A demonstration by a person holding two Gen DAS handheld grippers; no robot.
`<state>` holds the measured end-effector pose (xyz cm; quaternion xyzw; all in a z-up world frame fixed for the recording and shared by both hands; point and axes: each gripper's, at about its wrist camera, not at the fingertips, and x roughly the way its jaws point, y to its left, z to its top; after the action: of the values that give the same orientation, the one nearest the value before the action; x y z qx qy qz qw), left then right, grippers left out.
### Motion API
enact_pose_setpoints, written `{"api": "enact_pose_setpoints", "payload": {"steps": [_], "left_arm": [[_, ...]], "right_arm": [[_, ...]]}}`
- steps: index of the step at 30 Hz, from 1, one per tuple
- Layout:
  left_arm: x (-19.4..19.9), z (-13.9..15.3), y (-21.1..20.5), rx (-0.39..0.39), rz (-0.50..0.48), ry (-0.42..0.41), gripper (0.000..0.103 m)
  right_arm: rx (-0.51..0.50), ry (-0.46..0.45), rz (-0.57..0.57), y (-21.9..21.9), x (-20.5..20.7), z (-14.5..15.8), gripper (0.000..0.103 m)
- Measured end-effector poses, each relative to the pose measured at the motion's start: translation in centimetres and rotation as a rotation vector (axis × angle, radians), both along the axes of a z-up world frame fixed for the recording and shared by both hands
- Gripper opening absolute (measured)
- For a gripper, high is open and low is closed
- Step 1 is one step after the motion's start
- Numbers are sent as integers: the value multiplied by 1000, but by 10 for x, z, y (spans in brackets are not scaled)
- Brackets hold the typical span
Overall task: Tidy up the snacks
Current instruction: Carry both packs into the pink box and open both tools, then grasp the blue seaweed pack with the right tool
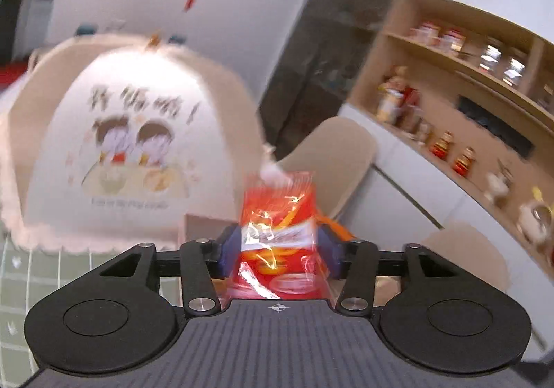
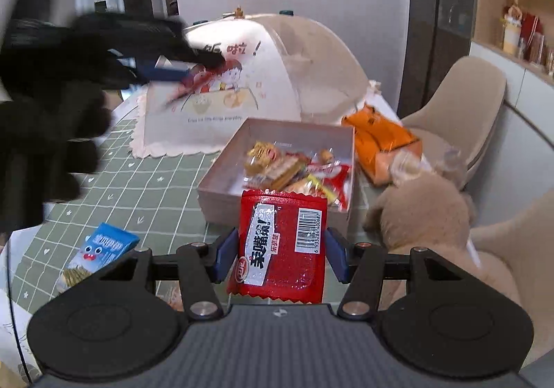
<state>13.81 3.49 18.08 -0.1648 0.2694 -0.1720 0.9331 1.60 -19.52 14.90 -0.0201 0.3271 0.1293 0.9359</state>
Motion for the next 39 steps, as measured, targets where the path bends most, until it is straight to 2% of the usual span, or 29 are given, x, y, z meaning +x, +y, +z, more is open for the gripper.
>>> {"api": "enact_pose_setpoints", "payload": {"steps": [3, 5, 9, 12, 13, 15, 17, 20, 25, 29, 33, 39], "left_arm": [[-8, -9, 14, -48, -10, -49, 51], [-17, -19, 29, -54, 3, -54, 51], [-30, -45, 60, -62, 63, 33, 51], [-38, -57, 85, -51, 121, 103, 51], [-42, -60, 94, -39, 146, 123, 51], [-55, -67, 112, -3, 197, 167, 51], [-68, -79, 131, 26, 240, 222, 51], [-93, -102, 154, 51, 301, 305, 51], [-129, -137, 171, 64, 351, 404, 51], [-133, -145, 166, 73, 324, 431, 51], [-127, -143, 140, 74, 231, 413, 51], [-118, -146, 89, 87, 67, 407, 51]], "right_arm": [[-22, -17, 7, -4, 0, 14, 55], [-32, -26, 2, -7, 8, 22, 55], [5, -73, 9, 1, 43, 39, 55], [89, -136, 41, 13, 84, 51, 66], [95, -125, 38, 16, 102, 51, 71], [110, -90, 11, 19, 126, 49, 71], [146, -45, -25, 15, 133, 44, 71], [172, 20, -22, 10, 126, 25, 71], [63, 135, 103, 34, 89, -24, 71], [-11, 187, 222, 64, 54, -59, 71], [-16, 256, 319, 88, 28, -81, 71], [-56, 286, 328, 95, 8, -98, 71]]}}
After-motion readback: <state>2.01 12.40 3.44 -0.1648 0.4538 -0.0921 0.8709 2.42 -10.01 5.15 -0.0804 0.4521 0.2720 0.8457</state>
